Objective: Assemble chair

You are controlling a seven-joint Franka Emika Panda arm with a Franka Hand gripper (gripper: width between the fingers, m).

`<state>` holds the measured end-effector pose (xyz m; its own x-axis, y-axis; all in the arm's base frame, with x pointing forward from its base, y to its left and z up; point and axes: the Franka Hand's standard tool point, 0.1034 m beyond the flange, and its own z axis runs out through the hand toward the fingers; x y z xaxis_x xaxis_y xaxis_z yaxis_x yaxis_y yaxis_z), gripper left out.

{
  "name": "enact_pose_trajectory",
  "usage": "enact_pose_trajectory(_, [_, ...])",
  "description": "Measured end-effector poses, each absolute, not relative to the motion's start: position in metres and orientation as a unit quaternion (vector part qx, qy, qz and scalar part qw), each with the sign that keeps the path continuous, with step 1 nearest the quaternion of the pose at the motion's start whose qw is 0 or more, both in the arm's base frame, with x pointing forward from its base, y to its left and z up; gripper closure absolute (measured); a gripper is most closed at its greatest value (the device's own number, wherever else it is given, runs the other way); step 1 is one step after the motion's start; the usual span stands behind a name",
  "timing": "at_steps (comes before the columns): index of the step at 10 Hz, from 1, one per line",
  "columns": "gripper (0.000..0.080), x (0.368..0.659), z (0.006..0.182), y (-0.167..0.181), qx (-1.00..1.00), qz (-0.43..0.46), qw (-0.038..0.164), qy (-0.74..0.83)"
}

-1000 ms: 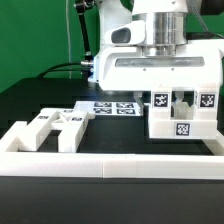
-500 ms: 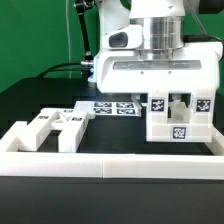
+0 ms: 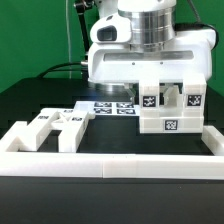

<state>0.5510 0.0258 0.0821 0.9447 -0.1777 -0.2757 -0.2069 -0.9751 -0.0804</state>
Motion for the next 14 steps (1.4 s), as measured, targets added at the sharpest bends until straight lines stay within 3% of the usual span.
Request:
enact_pose_trajectory(6, [0.0468,0.529,0.09,0.02,-0.955,0.263,0.057,0.125])
enact_pose_trajectory(14, [0.0468,0.515,0.077,0.007,-0.903,0.399,0.055,0.149])
